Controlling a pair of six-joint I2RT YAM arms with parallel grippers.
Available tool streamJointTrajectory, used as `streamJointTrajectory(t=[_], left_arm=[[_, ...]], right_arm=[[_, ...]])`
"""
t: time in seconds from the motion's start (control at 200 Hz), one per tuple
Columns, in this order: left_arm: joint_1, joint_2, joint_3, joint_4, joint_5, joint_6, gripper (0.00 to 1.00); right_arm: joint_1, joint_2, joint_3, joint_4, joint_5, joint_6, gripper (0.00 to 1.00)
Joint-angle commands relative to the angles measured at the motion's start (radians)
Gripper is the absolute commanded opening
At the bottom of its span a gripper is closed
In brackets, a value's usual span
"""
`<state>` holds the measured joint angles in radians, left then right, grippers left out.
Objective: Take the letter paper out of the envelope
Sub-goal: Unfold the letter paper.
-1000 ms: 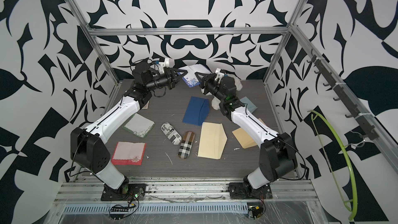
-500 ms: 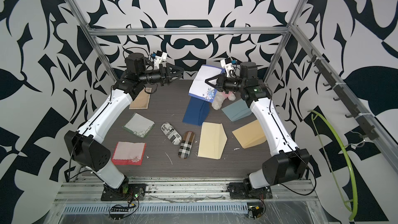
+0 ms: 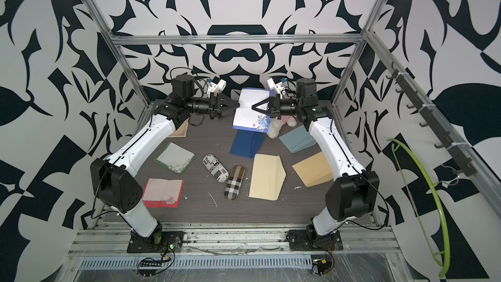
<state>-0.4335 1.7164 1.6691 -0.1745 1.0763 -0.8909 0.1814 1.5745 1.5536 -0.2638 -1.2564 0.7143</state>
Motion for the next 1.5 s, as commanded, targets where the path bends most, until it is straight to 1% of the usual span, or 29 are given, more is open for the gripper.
streamJointTrajectory(t=[0.0, 0.255, 0.295, 0.37, 0.6, 0.69, 0.775, 0.855, 0.95, 1.065, 1.169, 1.219, 1.334, 1.499], left_arm=[[-0.015, 0.000, -0.007, 0.023, 0.029, 0.004, 0.56], [-0.024, 0.014, 0.001, 0.005, -0.020, 0.006, 0.28], [-0.026, 0.017, 0.004, -0.005, -0.028, 0.013, 0.21], [-0.029, 0.018, 0.009, -0.029, -0.040, 0.027, 0.00], [-0.031, 0.010, -0.001, -0.030, -0.050, 0.029, 0.00], [-0.031, 0.008, -0.006, 0.002, -0.050, 0.005, 0.00], [-0.027, 0.005, -0.015, 0.044, -0.054, -0.031, 0.00], [-0.018, 0.000, -0.016, 0.055, -0.070, -0.049, 0.00], [0.004, -0.006, -0.020, 0.041, -0.107, -0.053, 0.00], [0.041, -0.009, -0.028, -0.059, -0.205, -0.002, 0.00], [0.078, 0.001, -0.058, -0.078, -0.271, 0.002, 0.00], [0.097, 0.006, -0.067, -0.093, -0.320, 0.015, 0.00], [0.147, 0.055, -0.062, -0.121, -0.397, 0.052, 0.00], [0.222, 0.175, -0.038, -0.081, -0.444, 0.065, 0.00]], right_arm=[[0.014, -0.009, -0.004, 0.109, -0.048, 0.054, 0.00], [0.024, -0.013, -0.025, 0.106, -0.049, 0.052, 0.00], [0.024, -0.016, -0.027, 0.094, -0.045, 0.044, 0.00], [0.024, -0.020, -0.032, 0.083, -0.038, 0.034, 0.00], [0.024, -0.017, -0.033, 0.104, -0.050, 0.055, 0.00], [0.024, -0.017, -0.035, 0.062, -0.026, 0.021, 0.00], [0.015, -0.017, -0.023, -0.049, 0.040, -0.064, 0.18], [-0.017, -0.021, -0.013, -0.184, 0.158, -0.150, 0.33], [-0.073, -0.054, -0.049, -0.220, 0.288, -0.152, 0.41], [-0.113, -0.110, -0.079, -0.248, 0.419, -0.161, 0.47], [-0.117, -0.150, -0.070, -0.324, 0.541, -0.197, 0.48], [-0.117, -0.168, -0.073, -0.339, 0.582, -0.196, 0.48], [-0.107, -0.228, -0.101, -0.331, 0.620, -0.178, 0.47], [-0.071, -0.303, -0.140, -0.321, 0.628, -0.143, 0.47]])
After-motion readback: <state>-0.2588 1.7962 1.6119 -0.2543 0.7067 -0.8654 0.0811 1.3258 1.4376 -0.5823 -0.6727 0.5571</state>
